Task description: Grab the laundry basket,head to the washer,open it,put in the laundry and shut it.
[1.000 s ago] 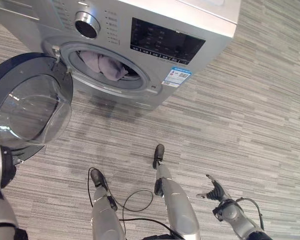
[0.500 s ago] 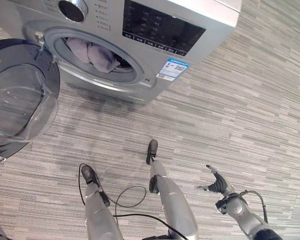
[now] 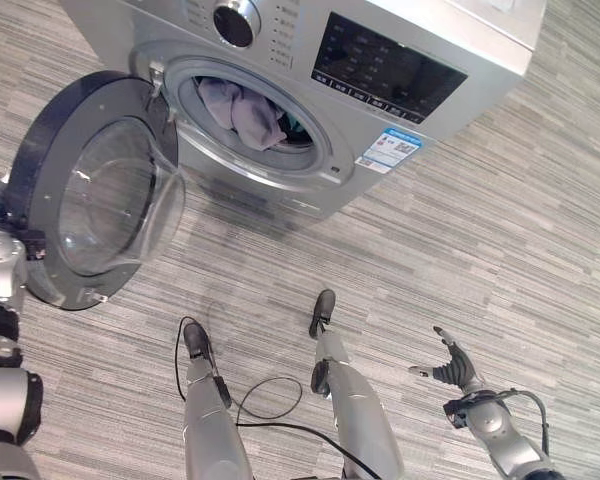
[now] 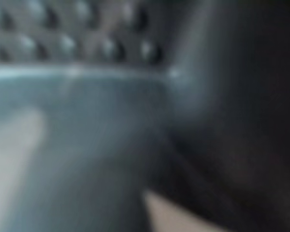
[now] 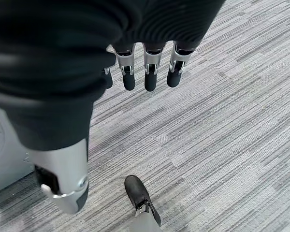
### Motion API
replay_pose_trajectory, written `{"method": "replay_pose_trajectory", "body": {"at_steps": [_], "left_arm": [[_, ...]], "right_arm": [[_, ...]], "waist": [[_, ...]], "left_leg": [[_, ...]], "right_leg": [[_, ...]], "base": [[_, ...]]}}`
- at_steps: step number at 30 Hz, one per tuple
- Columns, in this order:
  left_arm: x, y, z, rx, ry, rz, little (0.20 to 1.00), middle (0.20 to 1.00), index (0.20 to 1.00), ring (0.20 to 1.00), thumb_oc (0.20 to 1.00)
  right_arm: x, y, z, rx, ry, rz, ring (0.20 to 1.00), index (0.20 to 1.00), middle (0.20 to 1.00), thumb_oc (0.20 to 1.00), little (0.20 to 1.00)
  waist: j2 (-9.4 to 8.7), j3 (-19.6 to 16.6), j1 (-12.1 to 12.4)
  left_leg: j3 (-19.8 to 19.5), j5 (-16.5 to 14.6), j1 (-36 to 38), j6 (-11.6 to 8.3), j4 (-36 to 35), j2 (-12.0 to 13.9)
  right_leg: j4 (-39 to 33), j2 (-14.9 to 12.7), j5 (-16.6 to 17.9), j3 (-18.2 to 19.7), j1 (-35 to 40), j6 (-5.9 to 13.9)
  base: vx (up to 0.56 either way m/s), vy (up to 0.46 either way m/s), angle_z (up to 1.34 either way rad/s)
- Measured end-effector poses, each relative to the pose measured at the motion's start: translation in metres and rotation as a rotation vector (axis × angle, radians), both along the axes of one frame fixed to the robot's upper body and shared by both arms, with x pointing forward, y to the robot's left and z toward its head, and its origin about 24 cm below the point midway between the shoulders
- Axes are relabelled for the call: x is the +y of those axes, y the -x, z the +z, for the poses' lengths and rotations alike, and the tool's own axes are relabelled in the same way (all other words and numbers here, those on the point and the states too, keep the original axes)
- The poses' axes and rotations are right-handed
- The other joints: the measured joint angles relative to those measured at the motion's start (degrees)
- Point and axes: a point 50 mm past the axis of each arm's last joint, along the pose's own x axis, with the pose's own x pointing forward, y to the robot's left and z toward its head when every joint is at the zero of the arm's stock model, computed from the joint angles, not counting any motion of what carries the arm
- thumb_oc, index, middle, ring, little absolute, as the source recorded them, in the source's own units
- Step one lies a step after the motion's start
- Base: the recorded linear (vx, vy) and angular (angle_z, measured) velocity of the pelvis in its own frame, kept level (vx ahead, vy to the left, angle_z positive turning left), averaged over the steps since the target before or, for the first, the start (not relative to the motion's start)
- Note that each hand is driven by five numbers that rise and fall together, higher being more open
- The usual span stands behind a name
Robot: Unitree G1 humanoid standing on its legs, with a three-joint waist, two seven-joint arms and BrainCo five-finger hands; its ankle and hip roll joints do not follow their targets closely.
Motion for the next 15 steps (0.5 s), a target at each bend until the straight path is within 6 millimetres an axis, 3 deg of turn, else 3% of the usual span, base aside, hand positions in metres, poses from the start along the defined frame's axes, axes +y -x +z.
{"method": "replay_pose_trajectory", "body": {"at_steps": [5, 10, 12, 15], "left_arm": [[-0.019, -0.003, -0.027, -0.005, 0.092, -0.082, 1.0, 1.0, 1.0, 1.0, 1.0], [-0.052, -0.015, -0.056, 0.018, 0.236, -0.207, 1.0, 1.0, 1.0, 1.0, 1.0], [-0.076, -0.022, -0.074, -0.015, 0.388, -0.255, 1.0, 1.0, 1.0, 1.0, 1.0], [-0.108, -0.032, -0.084, -0.097, 0.546, -0.301, 1.0, 1.0, 1.0, 1.0, 1.0]], "right_arm": [[-0.008, 0.011, 0.002, -0.006, -0.011, -0.043, 1.0, 1.0, 1.0, 1.0, 1.0], [-0.024, 0.02, 0.008, -0.017, 0.011, -0.093, 1.0, 1.0, 1.0, 1.0, 1.0], [-0.026, 0.023, 0.006, -0.002, 0.015, -0.105, 1.0, 1.0, 1.0, 1.0, 1.0], [-0.027, 0.025, 0.003, 0.019, 0.021, -0.115, 1.0, 1.0, 1.0, 1.0, 1.0]], "waist": [[-0.14, 0.1, -0.3], [-0.51, 0.0, -0.7], [-0.76, 0.0, -1.1], [-1.06, -0.1, -2.4]], "left_leg": [[0.8, 0.9, 4.2, 0.0, -2.7, -0.1], [2.8, 1.2, 7.7, -0.13, -4.0, -0.1], [4.1, 1.1, 9.9, -0.16, -4.9, -0.1], [5.3, 1.1, 11.6, -0.23, -5.3, -0.1]], "right_leg": [[0.0, 0.0, -0.4, 0.3, 2.5, 0.13], [0.0, 0.2, -0.7, 1.9, 4.1, -0.01], [0.0, 0.5, -1.0, 3.6, 4.9, 0.55], [0.0, 0.9, -2.1, 5.2, 5.6, 2.01]], "base": [[-0.01, -0.049, -0.04], [-0.01, -0.064, -0.14], [-0.01, -0.046, -0.23], [0.0, -0.023, -0.15]]}}
